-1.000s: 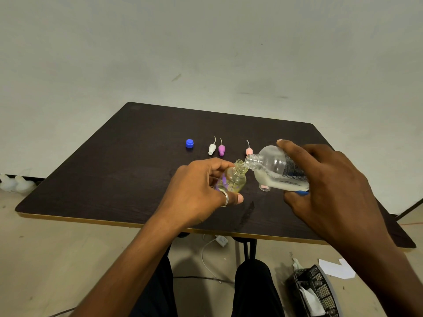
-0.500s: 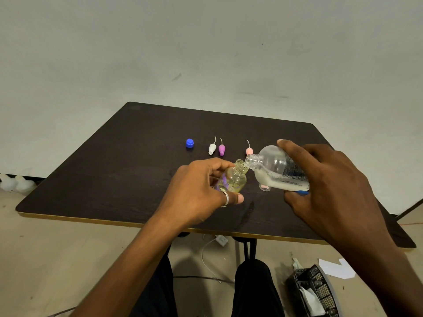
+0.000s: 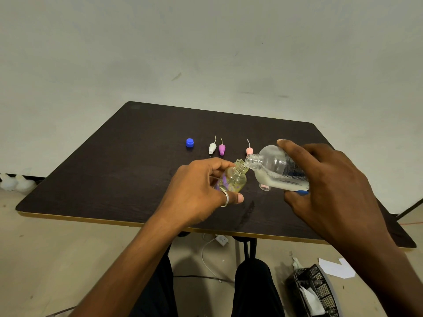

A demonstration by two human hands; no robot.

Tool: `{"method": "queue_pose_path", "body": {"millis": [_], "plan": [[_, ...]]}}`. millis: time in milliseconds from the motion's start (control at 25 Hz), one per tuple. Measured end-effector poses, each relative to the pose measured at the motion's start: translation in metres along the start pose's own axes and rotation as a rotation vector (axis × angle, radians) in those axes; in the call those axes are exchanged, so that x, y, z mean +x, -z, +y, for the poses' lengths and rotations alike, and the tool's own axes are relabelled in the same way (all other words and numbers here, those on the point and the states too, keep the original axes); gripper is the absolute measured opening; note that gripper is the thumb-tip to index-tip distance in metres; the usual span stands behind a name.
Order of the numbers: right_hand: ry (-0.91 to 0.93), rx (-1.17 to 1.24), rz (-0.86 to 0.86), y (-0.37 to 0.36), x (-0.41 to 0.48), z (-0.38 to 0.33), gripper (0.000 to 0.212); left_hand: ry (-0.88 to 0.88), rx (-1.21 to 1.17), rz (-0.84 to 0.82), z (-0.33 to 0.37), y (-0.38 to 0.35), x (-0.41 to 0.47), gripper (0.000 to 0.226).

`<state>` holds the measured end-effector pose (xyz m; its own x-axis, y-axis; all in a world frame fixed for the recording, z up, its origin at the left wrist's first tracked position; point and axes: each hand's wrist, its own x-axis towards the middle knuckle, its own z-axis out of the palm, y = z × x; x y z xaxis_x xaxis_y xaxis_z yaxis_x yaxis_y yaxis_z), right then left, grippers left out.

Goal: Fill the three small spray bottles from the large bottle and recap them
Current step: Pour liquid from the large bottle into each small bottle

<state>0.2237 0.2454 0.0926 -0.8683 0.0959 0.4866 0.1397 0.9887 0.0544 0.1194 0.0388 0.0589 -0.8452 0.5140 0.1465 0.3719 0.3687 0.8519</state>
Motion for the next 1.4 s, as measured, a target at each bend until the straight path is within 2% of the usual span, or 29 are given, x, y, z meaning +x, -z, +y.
{"method": "queue_pose_path", "body": {"millis": [1400], "plan": [[-0.013,-0.003,-0.014,-0.0002,-0.0009,-0.0015,0.089,-0.007,-0.019,-0.004,0.0023,0.0016,-0.0021,0.046]]}}
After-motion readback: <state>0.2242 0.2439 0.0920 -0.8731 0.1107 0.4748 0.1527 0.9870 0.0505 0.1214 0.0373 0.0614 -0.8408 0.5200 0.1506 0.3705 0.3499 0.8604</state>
